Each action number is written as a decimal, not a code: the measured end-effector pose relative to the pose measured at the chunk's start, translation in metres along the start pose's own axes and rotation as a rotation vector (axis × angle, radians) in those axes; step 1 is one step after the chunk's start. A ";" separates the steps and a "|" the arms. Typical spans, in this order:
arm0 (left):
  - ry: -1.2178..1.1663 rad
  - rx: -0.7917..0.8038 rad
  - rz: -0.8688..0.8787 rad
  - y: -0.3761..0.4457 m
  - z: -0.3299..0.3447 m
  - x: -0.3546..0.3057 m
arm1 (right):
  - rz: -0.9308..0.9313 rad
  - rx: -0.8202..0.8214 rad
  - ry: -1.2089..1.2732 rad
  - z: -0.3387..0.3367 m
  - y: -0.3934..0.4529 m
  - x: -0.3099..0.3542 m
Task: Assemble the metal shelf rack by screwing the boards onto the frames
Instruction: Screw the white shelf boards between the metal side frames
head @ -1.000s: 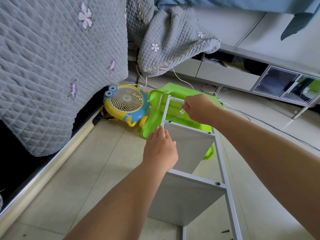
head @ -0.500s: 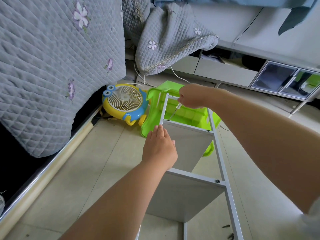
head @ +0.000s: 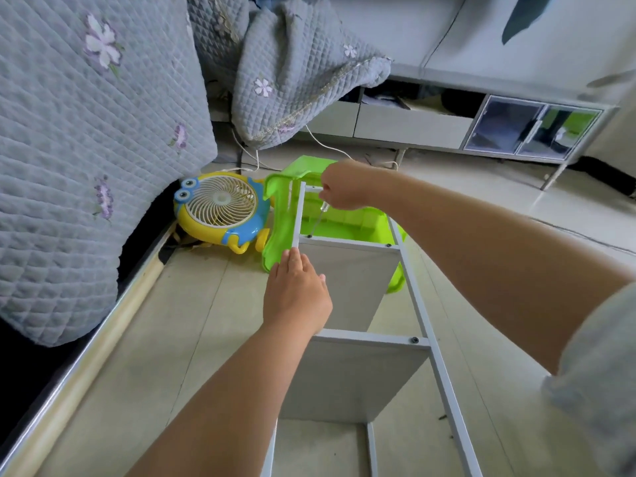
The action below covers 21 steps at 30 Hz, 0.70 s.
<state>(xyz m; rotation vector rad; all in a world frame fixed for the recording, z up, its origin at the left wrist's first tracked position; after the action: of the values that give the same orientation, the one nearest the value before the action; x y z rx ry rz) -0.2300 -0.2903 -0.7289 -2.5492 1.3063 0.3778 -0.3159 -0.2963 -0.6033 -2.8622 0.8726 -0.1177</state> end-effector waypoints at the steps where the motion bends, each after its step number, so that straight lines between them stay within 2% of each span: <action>1: 0.008 0.000 0.002 0.000 -0.001 0.000 | 0.015 -0.023 0.020 -0.001 -0.003 0.000; 5: 0.057 0.012 -0.004 0.000 -0.003 -0.001 | 0.128 -0.092 0.284 -0.002 -0.014 -0.021; 9: 0.201 -0.049 0.001 -0.001 -0.008 -0.003 | 0.180 -0.214 0.324 0.009 -0.046 -0.085; 11: 0.282 -0.097 0.077 -0.007 -0.011 -0.018 | 0.274 -0.282 0.435 0.034 -0.076 -0.135; 14: 0.247 -0.083 0.237 -0.019 -0.009 -0.061 | 0.469 -0.356 0.645 0.100 -0.137 -0.208; 18: 0.284 0.061 0.372 -0.037 0.022 -0.128 | 0.653 -0.223 0.729 0.220 -0.218 -0.259; 21: 0.327 0.152 0.313 -0.047 0.057 -0.155 | 0.737 -0.075 0.745 0.311 -0.271 -0.266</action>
<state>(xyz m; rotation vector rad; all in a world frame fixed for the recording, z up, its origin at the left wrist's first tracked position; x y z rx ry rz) -0.2856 -0.1280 -0.7241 -2.3489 1.7839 -0.0883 -0.3506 0.1115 -0.8745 -2.3236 2.0080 -1.1000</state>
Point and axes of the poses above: each hand's wrist, its own y-axis towards the middle knuckle, its own z-axis out of the palm, x = y × z, the point moved 8 cm from there along y, towards the middle knuckle, and after that the axes turned 5 degrees about x, right-handed, at the moved point
